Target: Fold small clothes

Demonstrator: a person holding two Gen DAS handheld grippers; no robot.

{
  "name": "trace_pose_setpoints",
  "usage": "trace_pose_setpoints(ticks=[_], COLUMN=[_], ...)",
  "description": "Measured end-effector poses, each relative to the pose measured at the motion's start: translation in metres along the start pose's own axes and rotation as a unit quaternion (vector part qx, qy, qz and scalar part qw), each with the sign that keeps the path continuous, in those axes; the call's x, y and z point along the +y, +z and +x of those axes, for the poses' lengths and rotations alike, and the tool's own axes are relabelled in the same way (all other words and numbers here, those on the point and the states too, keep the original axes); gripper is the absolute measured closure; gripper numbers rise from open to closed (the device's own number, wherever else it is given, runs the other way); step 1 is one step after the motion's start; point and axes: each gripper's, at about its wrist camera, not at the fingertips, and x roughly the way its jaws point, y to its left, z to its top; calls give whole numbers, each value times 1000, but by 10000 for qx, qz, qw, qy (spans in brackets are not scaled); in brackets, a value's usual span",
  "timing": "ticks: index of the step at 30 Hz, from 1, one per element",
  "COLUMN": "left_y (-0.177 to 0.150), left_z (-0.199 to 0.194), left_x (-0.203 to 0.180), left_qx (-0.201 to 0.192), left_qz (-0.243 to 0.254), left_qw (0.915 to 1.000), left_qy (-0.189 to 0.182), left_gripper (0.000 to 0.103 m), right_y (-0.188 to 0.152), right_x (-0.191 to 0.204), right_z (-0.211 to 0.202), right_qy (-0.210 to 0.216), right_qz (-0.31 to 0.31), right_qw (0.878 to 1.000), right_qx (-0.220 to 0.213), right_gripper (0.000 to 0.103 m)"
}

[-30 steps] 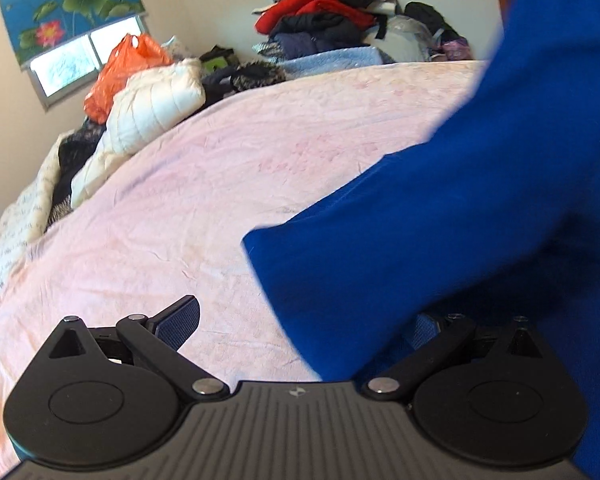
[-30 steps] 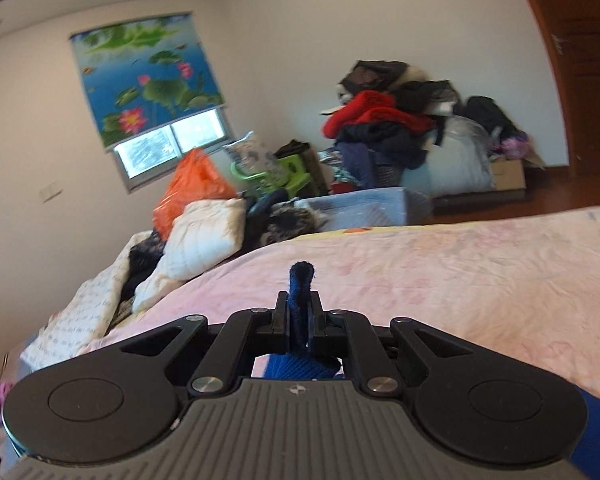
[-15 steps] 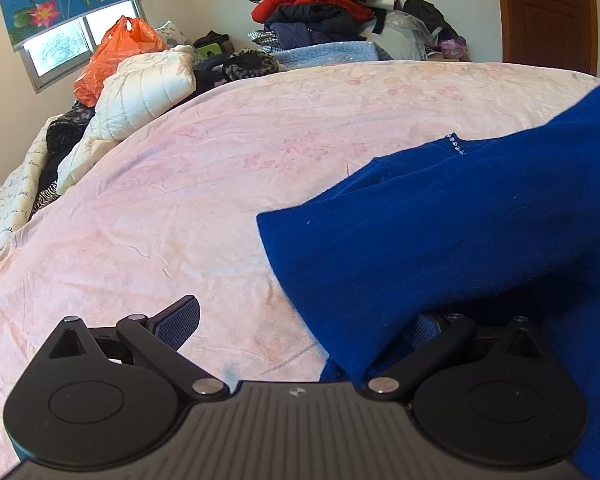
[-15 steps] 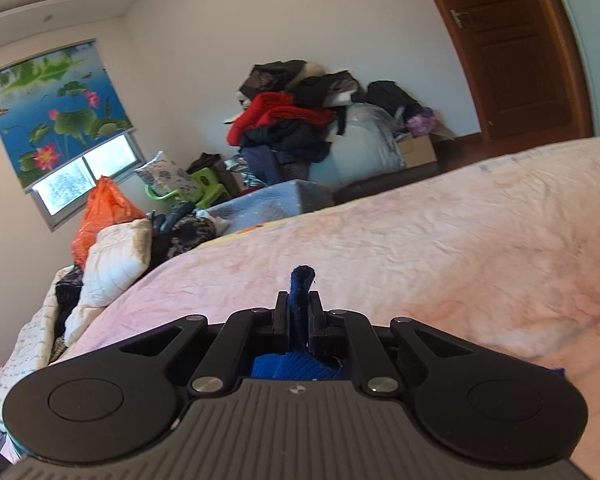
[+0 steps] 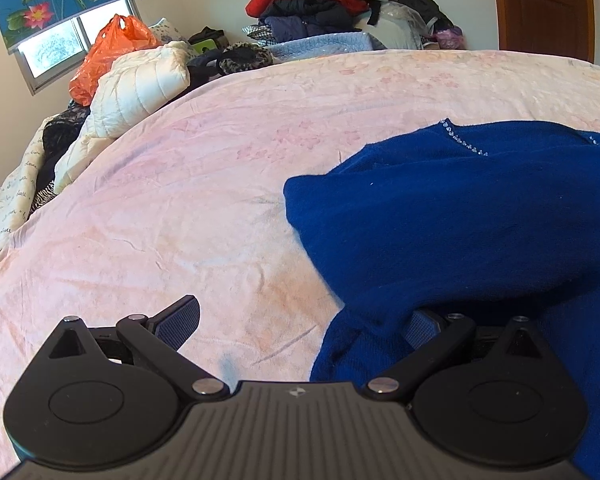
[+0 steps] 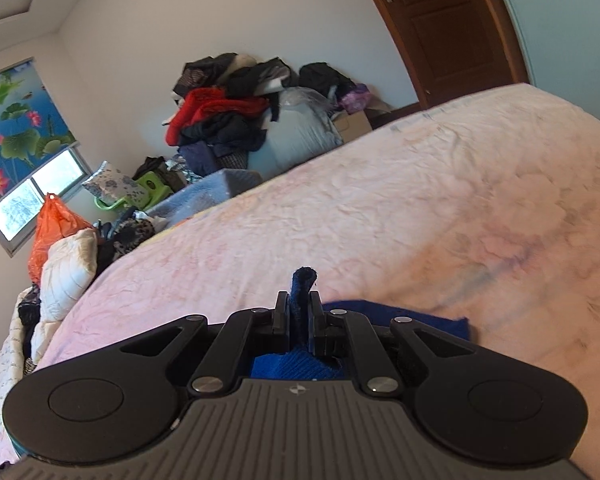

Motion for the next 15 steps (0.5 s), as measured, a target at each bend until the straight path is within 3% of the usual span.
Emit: trace_pose_setpoints(ticks=[6,15], left_y=[-2,-4], left_z=[-3,-14], left_x=[2,2], left_qx=[19,-32], left_qz=[30,45], left_qw=[10000,9999], left_qy=[-6,-144], left_gripper=[0,0], right_y=[-16,-29], right_x=[-29,-43], right_z=[7,23], right_qy=[-137,-246], right_qz=[355,378], right_qw=[9991,9983], right_qx=[191,373], right_gripper=[91,90])
